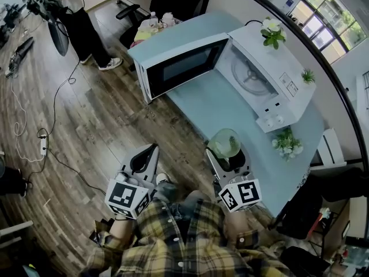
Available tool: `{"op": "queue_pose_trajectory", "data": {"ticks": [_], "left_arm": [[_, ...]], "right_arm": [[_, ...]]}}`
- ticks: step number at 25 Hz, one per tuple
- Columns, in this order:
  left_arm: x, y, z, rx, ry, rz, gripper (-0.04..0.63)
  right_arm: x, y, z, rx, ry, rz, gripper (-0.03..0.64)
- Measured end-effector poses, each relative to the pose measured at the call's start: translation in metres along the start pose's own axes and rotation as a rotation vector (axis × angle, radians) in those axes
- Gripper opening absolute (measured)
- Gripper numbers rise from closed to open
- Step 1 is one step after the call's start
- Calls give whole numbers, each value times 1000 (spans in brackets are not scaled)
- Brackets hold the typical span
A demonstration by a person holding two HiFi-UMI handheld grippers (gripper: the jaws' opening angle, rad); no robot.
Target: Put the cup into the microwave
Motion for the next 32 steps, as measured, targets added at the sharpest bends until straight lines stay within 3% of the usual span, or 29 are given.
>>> {"op": "queue_pose_trajectory", "data": {"ticks": [7,13,20,26,32], "left_arm": [[-22,-9,5,-6,-9,22,-9],[-19,-14,-8,-26,-65,46,-9],[-19,-15,-39,-55,-95,46,-9],[-33,-1,-88,-62,-143,34,-9],[-31,23,-167,-50,-261,-3,-9]], "right_arm": [[-4,-1,-11,6,-51,4,359],[1,-1,-3,-12,-107,-3,359],[36,-7,-12,-31,-167,-60,359],[60,9,-51,-7,-172,-62,359],[103,24,-71,18,-245,-76,359]]}}
Point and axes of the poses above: the fingertips, and each gripper's own axes: z backward along the fingers, x to its right, y out of its top, the point moved 8 cm from there along z, backward along the fingers, and after that the axes turned 11 degrees about -z, right-handed, at the moved point
